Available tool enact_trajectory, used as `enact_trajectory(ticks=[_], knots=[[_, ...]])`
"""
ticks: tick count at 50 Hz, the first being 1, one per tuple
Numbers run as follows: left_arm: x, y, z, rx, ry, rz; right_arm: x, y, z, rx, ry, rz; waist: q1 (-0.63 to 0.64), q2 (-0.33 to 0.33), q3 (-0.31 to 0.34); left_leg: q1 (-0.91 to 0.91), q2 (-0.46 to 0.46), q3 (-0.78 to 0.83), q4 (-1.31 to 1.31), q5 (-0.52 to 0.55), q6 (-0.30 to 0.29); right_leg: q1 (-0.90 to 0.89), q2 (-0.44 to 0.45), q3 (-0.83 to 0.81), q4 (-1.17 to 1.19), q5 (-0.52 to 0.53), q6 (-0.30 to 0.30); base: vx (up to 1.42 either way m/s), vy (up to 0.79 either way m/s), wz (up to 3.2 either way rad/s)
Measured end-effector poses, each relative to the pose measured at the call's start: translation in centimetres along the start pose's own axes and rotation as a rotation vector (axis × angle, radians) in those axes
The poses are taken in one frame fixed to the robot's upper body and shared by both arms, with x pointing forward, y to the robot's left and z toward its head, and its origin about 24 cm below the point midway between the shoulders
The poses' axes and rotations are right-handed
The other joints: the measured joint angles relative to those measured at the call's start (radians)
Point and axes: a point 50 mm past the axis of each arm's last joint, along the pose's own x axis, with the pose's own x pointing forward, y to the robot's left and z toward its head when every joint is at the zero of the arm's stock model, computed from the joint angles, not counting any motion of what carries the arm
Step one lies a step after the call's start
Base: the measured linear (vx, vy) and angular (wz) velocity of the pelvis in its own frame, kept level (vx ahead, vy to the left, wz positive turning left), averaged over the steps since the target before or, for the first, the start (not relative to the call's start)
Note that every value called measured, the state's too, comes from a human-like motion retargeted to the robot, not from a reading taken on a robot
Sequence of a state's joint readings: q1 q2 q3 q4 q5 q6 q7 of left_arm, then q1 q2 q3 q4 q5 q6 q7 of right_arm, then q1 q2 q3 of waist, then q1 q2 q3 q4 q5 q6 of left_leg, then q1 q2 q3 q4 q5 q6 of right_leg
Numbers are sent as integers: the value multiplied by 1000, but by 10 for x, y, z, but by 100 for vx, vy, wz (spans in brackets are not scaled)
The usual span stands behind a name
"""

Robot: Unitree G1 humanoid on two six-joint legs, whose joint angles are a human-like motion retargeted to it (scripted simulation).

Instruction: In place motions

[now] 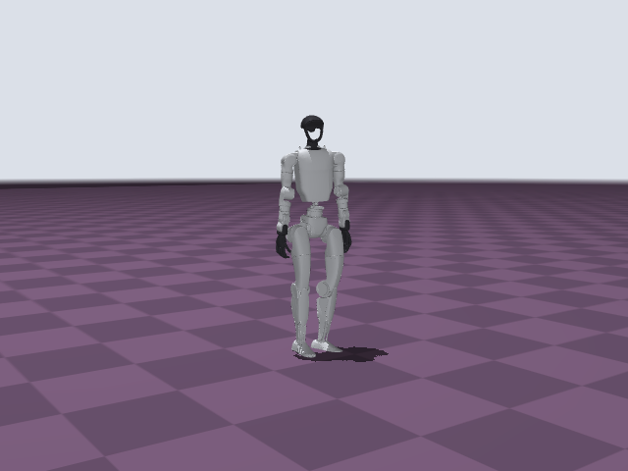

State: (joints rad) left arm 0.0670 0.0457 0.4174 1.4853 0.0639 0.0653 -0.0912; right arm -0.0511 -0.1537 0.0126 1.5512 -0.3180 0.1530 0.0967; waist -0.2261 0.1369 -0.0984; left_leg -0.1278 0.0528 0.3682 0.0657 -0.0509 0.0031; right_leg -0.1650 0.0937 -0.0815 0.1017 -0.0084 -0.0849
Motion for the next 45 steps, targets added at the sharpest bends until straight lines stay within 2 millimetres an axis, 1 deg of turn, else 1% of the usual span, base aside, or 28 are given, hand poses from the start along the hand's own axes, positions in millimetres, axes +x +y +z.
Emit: enact_trajectory(ticks=[2,7,11,13,16,17,18,19,20,22,23,25,27,29,30,32,33,37,40,43,45], knots=[[0,-2,12,12,-41,-14,0,-3,-1,2,1,-9,-2,4,7,-8,2,-7,9,-4,-2,0,1,-3,0,-2,2,0,-10,8],[-2,-3,34,73,-103,-24,-1,-7,0,40,-1,-7,1,27,1,-72,26,-42,49,0,-14,-25,9,-31,35,-28,12,2,-15,19],[-3,-3,45,125,-133,-35,-1,-9,5,65,-24,-12,-23,35,14,-116,29,-131,65,22,-23,-43,16,-31,99,-45,61,0,-19,97],[-4,-3,48,140,-140,-39,-2,-8,8,63,-33,-11,-42,37,27,-131,22,-194,66,40,-28,-52,26,31,130,-35,78,1,-20,155],[-4,-4,49,139,-141,-39,-2,-7,11,47,-47,-12,-59,31,49,-149,-1,-295,73,66,-37,-35,88,285,162,-60,137,3,-20,175],[-4,-4,49,138,-139,-41,-2,-7,11,42,-51,-10,-63,27,56,-154,-11,-329,77,74,-40,-24,97,336,165,-73,156,5,-20,179],[-4,-4,49,138,-136,-42,-2,-6,12,39,-55,-8,-66,25,64,-158,-21,-360,81,82,-42,-15,91,338,164,-84,167,4,-18,195],[-4,-4,49,138,-132,-44,-2,-6,12,33,-57,-4,-65,21,75,-159,-32,-404,83,95,-47,-2,84,312,159,-97,147,3,-17,224],[-4,-5,49,139,-127,-46,-1,-5,11,27,-60,0,-61,17,89,-158,-45,-454,85,111,-52,13,77,271,153,-111,111,7,-19,218],[-4,-6,50,141,-125,-49,-1,-7,9,12,-57,2,-11,-19,95,-154,-80,-469,79,133,-58,46,23,119,119,-111,50,10,-17,169],[-4,-6,50,144,-123,-51,-1,-8,7,4,-52,2,22,-34,96,-153,-96,-476,73,142,-61,64,25,120,113,-120,43,10,-11,148],[-3,-7,47,152,-117,-55,-1,-12,3,-19,-41,-2,88,-41,103,-153,-107,-504,64,151,-74,83,10,75,106,-130,46,15,-10,166],[-3,-7,43,151,-102,-55,-2,-19,1,-59,-34,-19,108,-37,104,-167,-122,-556,56,156,-79,102,-19,-38,86,-135,52,19,-10,236],[-3,-4,37,145,-79,-51,-2,-26,-2,-99,-27,-47,107,-34,98,-191,-131,-565,47,150,-64,121,-28,-125,64,-149,54,23,-10,284],[-3,-2,34,144,-66,-48,-3,-28,-4,-113,-24,-63,100,-33,93,-205,-130,-546,44,143,-54,131,-33,-177,53,-156,54,31,-10,316],[-3,4,29,150,-44,-36,-3,-33,-10,-108,-12,-85,89,-42,82,-228,-115,-442,42,106,-9,151,-54,-280,30,-174,63,33,-11,311],[-3,7,28,153,-38,-28,-3,-34,-14,-97,-6,-89,85,-45,81,-233,-98,-375,40,88,1,159,-61,-321,24,-182,68,25,-11,321],[-5,23,26,150,-18,31,-2,-36,-35,-13,49,-77,75,-86,65,-218,-6,71,44,-11,33,201,-108,-555,-9,-222,107,36,-12,376],[-6,33,19,114,1,62,-2,-35,-50,7,95,-77,85,-126,42,-170,28,374,48,-51,45,224,-141,-704,-31,-243,132,38,-11,320],[-8,43,3,46,41,85,-2,-33,-59,-17,133,-86,126,-171,23,-115,24,545,25,-50,61,243,-175,-801,-35,-262,154,47,-7,235],[-9,49,-11,-13,75,103,-2,-32,-60,-35,143,-93,154,-178,9,-91,18,569,-4,-31,36,250,-180,-856,-30,-272,168,44,-2,179]])
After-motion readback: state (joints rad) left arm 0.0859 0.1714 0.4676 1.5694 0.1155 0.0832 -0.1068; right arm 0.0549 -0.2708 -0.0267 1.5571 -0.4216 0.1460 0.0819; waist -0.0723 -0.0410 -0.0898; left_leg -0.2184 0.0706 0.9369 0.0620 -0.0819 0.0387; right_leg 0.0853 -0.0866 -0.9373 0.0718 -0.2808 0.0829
